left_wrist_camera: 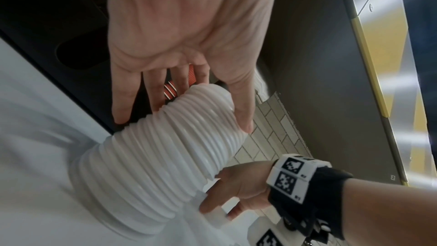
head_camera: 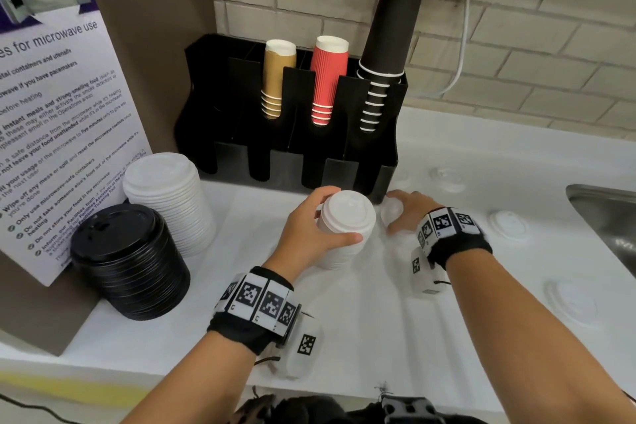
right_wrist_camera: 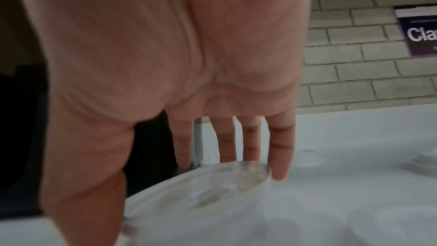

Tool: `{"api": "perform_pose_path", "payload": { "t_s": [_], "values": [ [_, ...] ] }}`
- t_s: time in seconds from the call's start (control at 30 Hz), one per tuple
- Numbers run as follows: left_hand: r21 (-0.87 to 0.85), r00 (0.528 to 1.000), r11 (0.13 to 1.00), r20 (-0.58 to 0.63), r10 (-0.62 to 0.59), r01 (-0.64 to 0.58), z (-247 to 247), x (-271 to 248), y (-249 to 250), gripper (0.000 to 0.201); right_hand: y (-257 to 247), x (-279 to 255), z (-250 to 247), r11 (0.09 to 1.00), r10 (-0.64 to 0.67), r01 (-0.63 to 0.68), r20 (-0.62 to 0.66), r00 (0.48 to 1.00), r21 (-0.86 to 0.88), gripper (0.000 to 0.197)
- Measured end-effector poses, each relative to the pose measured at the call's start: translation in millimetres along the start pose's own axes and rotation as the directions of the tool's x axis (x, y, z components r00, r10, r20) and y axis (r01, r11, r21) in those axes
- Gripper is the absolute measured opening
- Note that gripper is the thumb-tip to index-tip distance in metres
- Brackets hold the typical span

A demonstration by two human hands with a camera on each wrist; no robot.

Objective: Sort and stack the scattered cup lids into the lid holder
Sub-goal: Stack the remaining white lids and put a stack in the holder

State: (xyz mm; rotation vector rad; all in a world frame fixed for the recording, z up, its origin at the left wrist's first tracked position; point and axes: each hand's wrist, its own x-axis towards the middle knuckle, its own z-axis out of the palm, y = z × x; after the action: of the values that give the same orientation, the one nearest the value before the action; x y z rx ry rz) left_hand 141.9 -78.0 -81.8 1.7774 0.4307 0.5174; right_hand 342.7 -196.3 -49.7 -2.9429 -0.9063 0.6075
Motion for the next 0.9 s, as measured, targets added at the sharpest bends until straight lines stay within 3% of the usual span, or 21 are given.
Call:
{"api": "perform_pose_path", "payload": {
  "t_s": [0.07,0.13,0.17,0.23,0.27,0.3,0.33,0.53,0.63,0.9],
  "values": [
    [-0.004,1.000,1.000,0.000,0.005,-0.005,-1,-1,0,0.068,4,-7,-7,0.993,-0.005,0.014,-0.070,0.998,0.120,0.075],
    [-0.003,1.000,1.000,0.004,0.001,-0.001,-1,-1,0,0.067,6,-18,-14,0.917,-0.041,0.122,-0.213,0.976,0.381,0.062],
    [-0.005,1.000,1.000,0.006,0.000,0.000,-1,0,1,0.067,6,-25,-14,0.812,-0.064,0.227,-0.305,0.950,0.537,0.058],
    [-0.010,1.000,1.000,0.007,-0.001,0.001,-1,-1,1,0.067,-1,-41,-10,0.460,-0.102,0.437,-0.443,0.891,0.773,0.055],
    [-0.011,1.000,1.000,0.005,-0.002,0.002,-1,-1,1,0.068,-5,-49,-6,0.307,-0.123,0.498,-0.485,0.866,0.811,0.055],
    [-0.010,1.000,1.000,0.003,-0.001,0.001,-1,-1,1,0.068,-10,-56,-1,0.223,-0.138,0.533,-0.514,0.846,0.817,0.053],
    [-0.008,1.000,1.000,0.002,0.003,-0.003,-1,-1,1,0.069,-15,-60,4,0.197,-0.147,0.551,-0.531,0.834,0.811,0.051],
    [-0.009,1.000,1.000,-0.030,0.001,-0.001,1,-4,3,0.088,-33,-73,27,0.325,-0.242,0.585,-0.532,0.811,0.743,0.033],
    [-0.022,0.999,1.000,-0.044,-0.012,0.011,3,-6,3,0.097,-35,-77,36,0.374,-0.317,0.585,-0.494,0.810,0.720,0.036],
    [-0.026,0.997,0.998,-0.046,0.056,-0.057,14,-5,6,0.083,-31,-81,36,0.447,-0.346,0.602,-0.492,0.799,0.662,0.041]
  ]
}}
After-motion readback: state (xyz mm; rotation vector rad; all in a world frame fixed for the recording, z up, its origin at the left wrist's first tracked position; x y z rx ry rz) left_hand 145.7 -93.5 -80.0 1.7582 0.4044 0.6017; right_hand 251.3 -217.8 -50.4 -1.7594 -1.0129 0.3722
